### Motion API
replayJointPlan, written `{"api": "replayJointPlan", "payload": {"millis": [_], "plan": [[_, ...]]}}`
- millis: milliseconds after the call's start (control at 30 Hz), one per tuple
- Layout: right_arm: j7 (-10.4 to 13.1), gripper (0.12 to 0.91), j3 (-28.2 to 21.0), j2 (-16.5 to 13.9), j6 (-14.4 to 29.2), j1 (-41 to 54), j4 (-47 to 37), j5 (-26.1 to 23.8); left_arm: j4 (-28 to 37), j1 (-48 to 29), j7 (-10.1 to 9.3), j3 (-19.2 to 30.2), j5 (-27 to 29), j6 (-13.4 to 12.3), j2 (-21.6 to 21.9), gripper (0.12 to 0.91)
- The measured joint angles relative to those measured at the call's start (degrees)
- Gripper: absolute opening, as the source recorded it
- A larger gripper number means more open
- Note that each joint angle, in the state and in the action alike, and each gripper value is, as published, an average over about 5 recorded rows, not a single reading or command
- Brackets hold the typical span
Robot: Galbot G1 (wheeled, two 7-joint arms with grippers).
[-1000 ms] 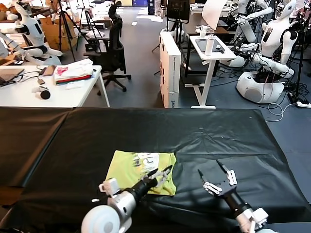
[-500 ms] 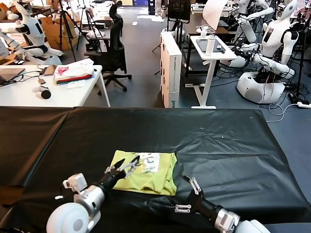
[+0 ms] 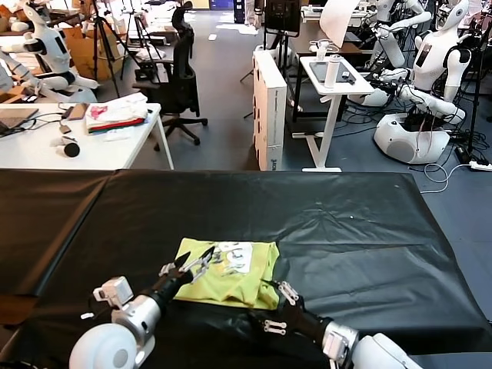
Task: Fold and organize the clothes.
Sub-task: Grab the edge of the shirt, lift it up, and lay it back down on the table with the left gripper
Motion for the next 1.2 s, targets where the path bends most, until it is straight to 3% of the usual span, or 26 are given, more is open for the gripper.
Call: {"api": "replayJointPlan", "payload": {"millis": [200, 433, 533, 1067, 1133, 1200], "plan": [[-0.4, 0.656, -0.8, -0.2, 0.1, 0.5, -0.5, -0.1, -0.2, 0.2, 0.01, 0.0, 0.2, 0.0, 0.0, 0.907], [-0.4, 0.246, -0.8, -0.3, 0.2, 0.5, -1.3, 0.0, -0.2, 0.4, 0.02, 0.0, 0.4, -0.1, -0.3, 0.907], [-0.5, 0.147, -0.5, -0.3, 0.4, 0.4, -1.6, 0.0, -0.3, 0.5, 0.03, 0.0, 0.4, -0.1, -0.4, 0.907], [-1.0, 0.146, 4.7, -2.3, 4.0, -4.1, -0.4, 2.8, 0.7, -0.3, 0.30, -0.1, 1.0, -0.5, -0.1, 0.907], [-1.3, 0.194, 5.6, -2.2, 5.7, -4.7, -0.7, 3.7, 1.1, -0.5, 1.02, -0.1, 1.8, -1.1, 0.2, 0.907], [-1.7, 0.299, 6.7, -1.8, 7.9, -5.5, -1.0, 5.0, 1.6, -0.5, 2.29, -0.1, 3.4, -2.2, 0.6, 0.907]]}}
